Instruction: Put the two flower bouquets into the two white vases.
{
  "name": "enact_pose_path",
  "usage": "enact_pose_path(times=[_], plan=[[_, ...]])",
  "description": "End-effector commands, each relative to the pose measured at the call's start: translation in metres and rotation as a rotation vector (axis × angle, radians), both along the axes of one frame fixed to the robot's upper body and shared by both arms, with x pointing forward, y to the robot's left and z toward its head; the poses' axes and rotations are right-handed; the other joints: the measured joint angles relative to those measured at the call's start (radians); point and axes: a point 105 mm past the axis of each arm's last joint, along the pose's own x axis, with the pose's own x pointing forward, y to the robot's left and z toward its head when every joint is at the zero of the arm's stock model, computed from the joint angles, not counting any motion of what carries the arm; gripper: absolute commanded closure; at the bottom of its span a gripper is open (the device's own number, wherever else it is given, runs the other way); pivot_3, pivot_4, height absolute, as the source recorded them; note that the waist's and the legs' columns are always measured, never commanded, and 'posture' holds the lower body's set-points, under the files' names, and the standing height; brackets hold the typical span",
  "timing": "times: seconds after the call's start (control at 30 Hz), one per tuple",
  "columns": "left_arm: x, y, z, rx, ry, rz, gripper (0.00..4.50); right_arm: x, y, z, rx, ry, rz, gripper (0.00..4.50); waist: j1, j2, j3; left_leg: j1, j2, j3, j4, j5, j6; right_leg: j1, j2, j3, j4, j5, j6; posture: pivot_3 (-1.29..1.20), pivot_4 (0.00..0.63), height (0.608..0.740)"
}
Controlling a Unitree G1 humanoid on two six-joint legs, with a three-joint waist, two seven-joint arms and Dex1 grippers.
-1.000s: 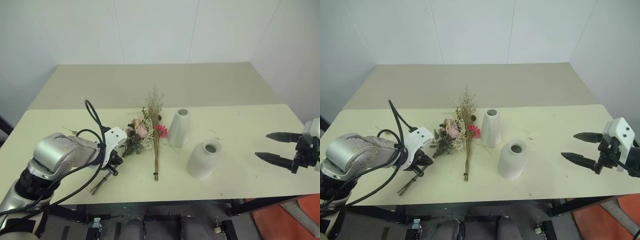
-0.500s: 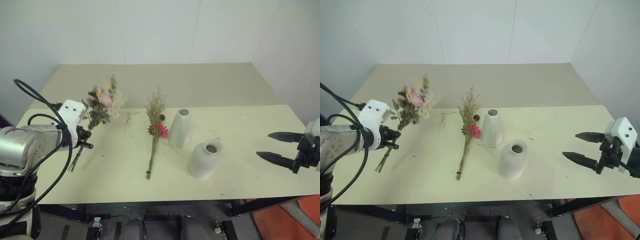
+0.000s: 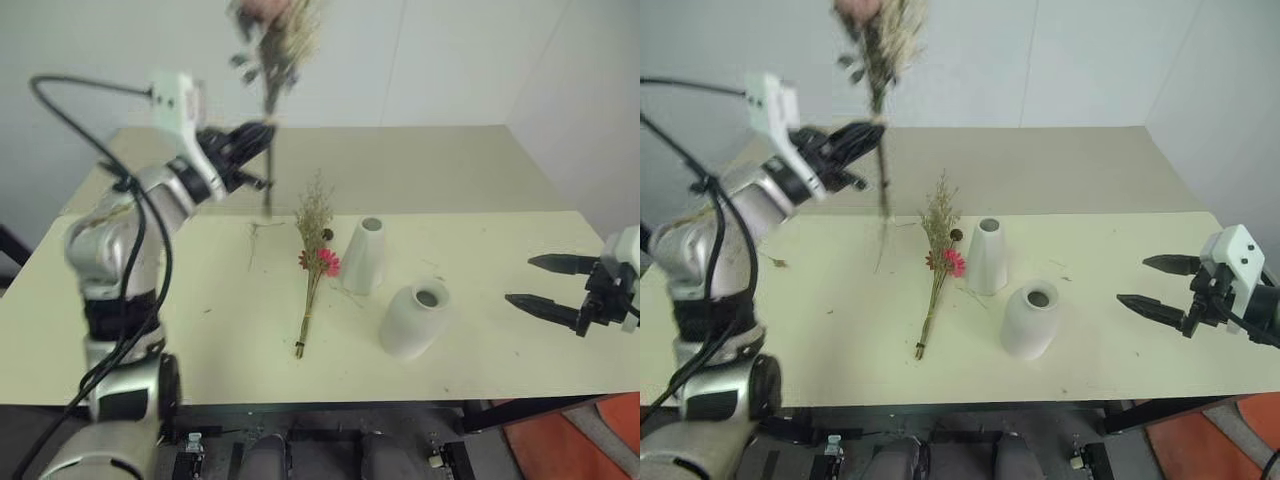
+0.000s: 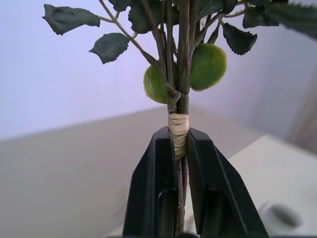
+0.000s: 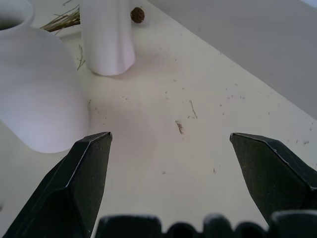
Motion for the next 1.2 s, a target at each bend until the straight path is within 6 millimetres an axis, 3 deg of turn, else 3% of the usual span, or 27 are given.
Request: enact_pose_path(times=[0.03,0.23,0.6,0.97,1.2], plan=[[-0.003,-0.024,0.017,-0.038,-0.087,-0.153,4.38,0.0,0.005,0.011,0.002,-0.049,0.006,0.0,-0.002,0.0,0.0,0.0,0.0,0.0,0.0,0.0,0.0,0.0,0.0,0.0,-0.001,0.0,0.0,0.0,0.15,0.74],[0.006,-0.059,0.012,-0.028,-0.093,-0.295,4.38,-0.004,0.008,0.016,0.013,-0.07,0.001,0.0,-0.007,0.0,0.0,-0.001,0.0,0.0,0.0,0.0,0.0,-0.001,0.001,0.001,0.0,0.0,0.0,0.0,0.15,0.74],[0.009,-0.095,-0.002,-0.053,-0.046,-0.416,4.38,-0.012,0.01,0.017,0.018,-0.078,-0.022,0.0,-0.003,0.0,0.0,-0.003,0.0,0.0,0.0,0.0,0.0,-0.003,0.0,0.001,0.0,0.0,0.001,0.0,0.15,0.74],[0.013,-0.107,-0.027,0.004,-0.013,-0.435,4.38,-0.014,0.012,0.02,0.058,-0.099,-0.042,0.0,-0.004,0.0,0.0,-0.003,0.0,0.0,0.0,0.0,0.0,-0.003,0.0,0.001,0.0,0.0,0.001,0.0,0.15,0.74],[0.016,-0.109,-0.031,0.002,-0.007,-0.429,4.38,-0.017,0.008,0.029,0.108,-0.127,-0.075,0.0,-0.003,0.0,0.0,-0.003,0.0,0.0,0.0,0.0,0.0,-0.003,0.001,0.001,0.0,0.0,0.001,0.0,0.15,0.74]])
